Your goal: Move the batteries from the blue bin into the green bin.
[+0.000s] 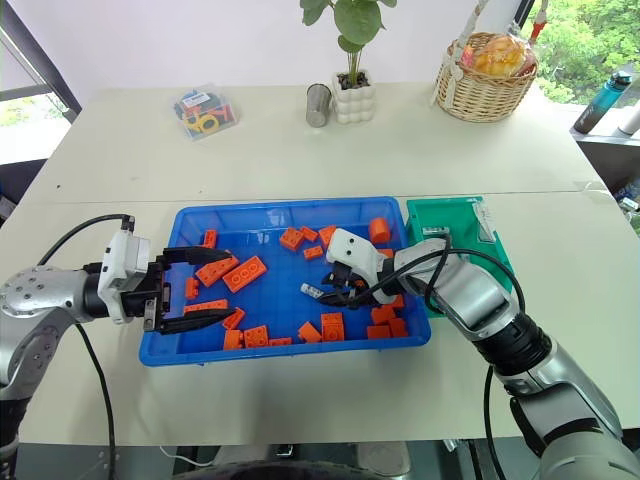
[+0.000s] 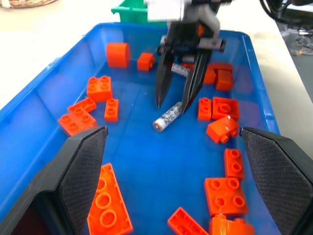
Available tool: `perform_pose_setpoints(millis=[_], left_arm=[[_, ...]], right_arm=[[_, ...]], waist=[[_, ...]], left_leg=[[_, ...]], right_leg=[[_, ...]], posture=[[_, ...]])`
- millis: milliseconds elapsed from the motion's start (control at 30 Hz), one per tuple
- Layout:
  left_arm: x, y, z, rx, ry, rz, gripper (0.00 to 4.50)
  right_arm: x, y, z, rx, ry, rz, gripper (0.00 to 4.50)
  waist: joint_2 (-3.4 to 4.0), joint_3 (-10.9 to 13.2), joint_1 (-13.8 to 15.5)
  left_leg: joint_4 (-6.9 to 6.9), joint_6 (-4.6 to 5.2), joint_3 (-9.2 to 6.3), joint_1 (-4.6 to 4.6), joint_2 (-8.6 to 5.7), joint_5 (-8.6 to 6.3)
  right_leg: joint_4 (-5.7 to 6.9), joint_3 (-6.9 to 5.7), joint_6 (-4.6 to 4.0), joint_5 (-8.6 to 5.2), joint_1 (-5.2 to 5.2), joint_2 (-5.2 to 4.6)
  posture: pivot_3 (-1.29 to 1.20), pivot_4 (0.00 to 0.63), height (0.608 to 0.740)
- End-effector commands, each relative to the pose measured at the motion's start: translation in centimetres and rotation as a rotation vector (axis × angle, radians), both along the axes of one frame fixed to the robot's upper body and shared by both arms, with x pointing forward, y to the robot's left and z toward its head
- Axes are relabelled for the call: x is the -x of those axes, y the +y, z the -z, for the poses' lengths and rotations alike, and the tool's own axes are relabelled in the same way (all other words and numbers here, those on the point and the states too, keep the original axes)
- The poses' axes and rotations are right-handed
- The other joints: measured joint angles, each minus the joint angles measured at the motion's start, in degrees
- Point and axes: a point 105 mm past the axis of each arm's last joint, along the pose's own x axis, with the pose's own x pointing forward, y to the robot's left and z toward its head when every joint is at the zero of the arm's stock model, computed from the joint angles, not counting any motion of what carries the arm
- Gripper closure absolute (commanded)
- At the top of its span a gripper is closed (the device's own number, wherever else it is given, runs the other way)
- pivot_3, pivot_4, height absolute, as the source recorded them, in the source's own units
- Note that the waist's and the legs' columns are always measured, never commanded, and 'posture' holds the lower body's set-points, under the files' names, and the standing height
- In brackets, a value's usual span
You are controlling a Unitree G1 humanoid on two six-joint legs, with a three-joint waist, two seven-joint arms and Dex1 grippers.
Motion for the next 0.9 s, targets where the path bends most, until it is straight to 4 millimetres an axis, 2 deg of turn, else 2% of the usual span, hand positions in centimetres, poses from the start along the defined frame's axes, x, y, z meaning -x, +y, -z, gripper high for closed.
perform_pose_setpoints(millis=[33, 167, 267, 300, 333, 367, 467, 533, 600, 700, 800, 900], left_arm=[[0.2, -0.3, -1.1, 0.009, -0.053, 0.015, 0.0], [0.1, -0.4, -1.2, 0.015, -0.063, 0.013, 0.0], [0.1, -0.6, -1.4, 0.024, -0.059, 0.018, 0.0], [0.0, -0.6, -1.4, 0.027, -0.058, 0.019, 0.0], [-0.1, -0.7, -1.5, 0.032, -0.06, 0.021, 0.0], [-0.1, -0.8, -1.5, 0.036, -0.061, 0.022, 0.0], [-0.4, -1.2, -1.7, 0.051, -0.067, 0.028, 0.0], [-0.5, -1.3, -1.8, 0.06, -0.07, 0.031, 0.0], [-0.5, -1.6, -2.0, 0.075, -0.074, 0.039, 0.0], [-0.6, -1.9, -2.1, 0.084, -0.08, 0.049, 0.0], [-0.9, -2.1, -2.3, 0.092, -0.086, 0.052, 0.0], [-1.4, -2.2, -2.2, 0.097, -0.089, 0.057, 0.0]], right_arm=[[-0.4, 0.5, 0.0, 0.006, -0.041, -0.034, 2.77], [-0.5, 0.5, 0.7, 0.016, -0.037, -0.03, 2.77], [-0.8, 0.4, 0.5, -0.008, -0.043, -0.004, 3.49], [-0.9, 0.4, 0.2, -0.019, -0.042, 0.003, 3.99], [-1.1, 0.5, -0.6, -0.051, -0.04, 0.026, 4.39], [-1.2, 0.5, -1.1, -0.074, -0.039, 0.04, 4.39], [-2.2, -0.4, -4.5, -0.189, -0.033, 0.141, 4.39], [-3.0, -1.6, -6.3, -0.23, -0.057, 0.212, 4.39], [-4.6, -5.3, -9.0, -0.274, -0.108, 0.38, 4.39], [-5.1, -10.7, -11.1, -0.278, -0.151, 0.565, 4.39], [-4.3, -14.3, -11.4, -0.236, -0.166, 0.669, 4.39], [-3.2, -17.0, -10.5, -0.177, -0.16, 0.748, 4.39]], waist=[[0.0, 0.0, -0.07], [0.0, 0.0, -0.04], [0.0, 0.0, 0.0], [0.0, 0.0, 0.01], [0.0, 0.0, 0.01], [0.0, 0.0, 0.0], [0.0, 0.0, 0.02], [0.0, 0.0, 0.03], [0.01, 0.01, 0.04], [0.01, 0.0, 0.54], [0.0, 0.0, 0.81], [0.0, 0.0, 0.7]], left_leg=[[0.0, 0.0, 0.0, 0.0, 0.0, 0.0], [0.0, 0.0, 0.0, 0.01, 0.0, 0.0], [0.01, 0.0, -0.01, 0.01, 0.0, 0.0], [0.01, 0.0, -0.01, 0.01, 0.0, 0.0], [0.01, 0.0, -0.01, 0.01, 0.0, 0.0], [0.01, 0.0, -0.01, 0.01, 0.0, 0.0], [0.01, 0.0, -0.01, 0.01, 0.0, 0.0], [0.02, 0.0, -0.01, 0.01, 0.0, 0.0], [0.02, -0.01, -0.01, 0.01, 0.0, 0.0], [0.01, 0.0, -0.01, 0.0, -0.02, 0.0], [-0.03, 0.07, -0.02, 0.0, -0.06, -0.04], [-0.05, 0.09, 0.0, 0.0, -0.05, -0.05]], right_leg=[[0.0, 0.0, 0.0, 0.0, 0.0, 0.0], [0.0, 0.0, 0.0, 0.0, 0.01, 0.01], [0.0, -0.01, 0.0, 0.0, 0.02, 0.0], [0.0, -0.01, 0.0, 0.0, 0.02, 0.0], [0.0, -0.01, 0.0, 0.0, 0.02, 0.0], [0.0, -0.01, 0.0, 0.0, 0.02, 0.0], [0.0, -0.01, 0.0, 0.0, 0.02, 0.0], [0.0, -0.01, 0.0, 0.0, 0.03, 0.0], [0.0, -0.01, 0.0, 0.0, 0.03, 0.0], [0.0, -0.02, 0.0, 0.0, 0.03, -0.01], [-0.02, -0.02, 0.0, 0.0, 0.06, -0.04], [-0.03, -0.01, 0.0, 0.0, 0.07, -0.02]], posture=[[0.0, 0.15, 0.737], [0.0, 0.15, 0.737], [0.0, 0.15, 0.737], [0.0, 0.15, 0.737], [0.0, 0.15, 0.737], [0.0, 0.15, 0.737], [0.0, 0.15, 0.737], [0.0, 0.15, 0.737], [0.0, 0.15, 0.737], [0.0, 0.15, 0.737], [0.0, 0.15, 0.737], [0.0, 0.15, 0.737]])
